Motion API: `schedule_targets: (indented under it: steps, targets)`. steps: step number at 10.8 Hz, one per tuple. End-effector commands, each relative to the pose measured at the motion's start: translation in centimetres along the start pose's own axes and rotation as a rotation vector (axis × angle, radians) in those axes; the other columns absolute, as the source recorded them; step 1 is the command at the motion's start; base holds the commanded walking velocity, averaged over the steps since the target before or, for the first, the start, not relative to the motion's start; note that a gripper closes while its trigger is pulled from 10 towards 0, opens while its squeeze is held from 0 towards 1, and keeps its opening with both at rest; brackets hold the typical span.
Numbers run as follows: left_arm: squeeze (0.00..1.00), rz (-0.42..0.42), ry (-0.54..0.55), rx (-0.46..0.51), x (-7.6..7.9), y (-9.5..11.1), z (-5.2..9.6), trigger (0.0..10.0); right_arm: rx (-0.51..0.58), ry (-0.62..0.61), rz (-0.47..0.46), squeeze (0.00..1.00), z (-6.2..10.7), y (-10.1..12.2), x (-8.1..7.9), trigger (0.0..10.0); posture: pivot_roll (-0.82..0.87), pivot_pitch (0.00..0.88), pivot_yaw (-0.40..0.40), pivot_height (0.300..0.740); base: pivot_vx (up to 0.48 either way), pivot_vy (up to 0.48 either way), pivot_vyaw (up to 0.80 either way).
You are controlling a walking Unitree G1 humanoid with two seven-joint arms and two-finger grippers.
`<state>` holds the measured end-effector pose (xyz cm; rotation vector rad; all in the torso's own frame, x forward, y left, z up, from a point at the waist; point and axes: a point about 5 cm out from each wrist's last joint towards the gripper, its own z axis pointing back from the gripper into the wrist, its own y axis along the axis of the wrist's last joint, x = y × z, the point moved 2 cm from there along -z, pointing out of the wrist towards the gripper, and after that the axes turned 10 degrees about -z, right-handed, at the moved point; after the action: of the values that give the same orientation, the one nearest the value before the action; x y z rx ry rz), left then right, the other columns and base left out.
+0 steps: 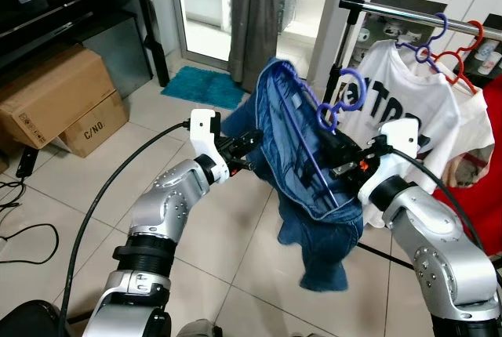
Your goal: Hang hanger
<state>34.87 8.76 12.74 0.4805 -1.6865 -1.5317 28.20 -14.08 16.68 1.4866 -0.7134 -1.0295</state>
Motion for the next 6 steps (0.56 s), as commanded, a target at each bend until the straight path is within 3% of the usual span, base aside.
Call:
schedule_targets:
  steps: [1,4,6]
  targets:
    - [0.0,0.0,0.016,0.029,-0.4,0.65,0.01,0.0,0.059,0.011,0.032,0.0,0.27,1.37,-0.34,0.0,0.01,0.0,-0.005,0.74,0.0,0.0,0.0]
    - [0.0,0.006,0.057,0.054,-0.92,0.8,0.25,0.0,0.056,0.024,0.034,0.0,0.07,1.5,-0.5,0.0,0.02,0.0,-0.024,0.74,0.0,0.0,0.0]
    - [0.0,0.027,0.005,0.07,-0.42,0.8,0.54,0.0,0.054,0.029,0.037,0.0,0.02,1.51,-0.53,0.0,0.02,0.0,-0.025,0.74,0.0,0.0,0.0]
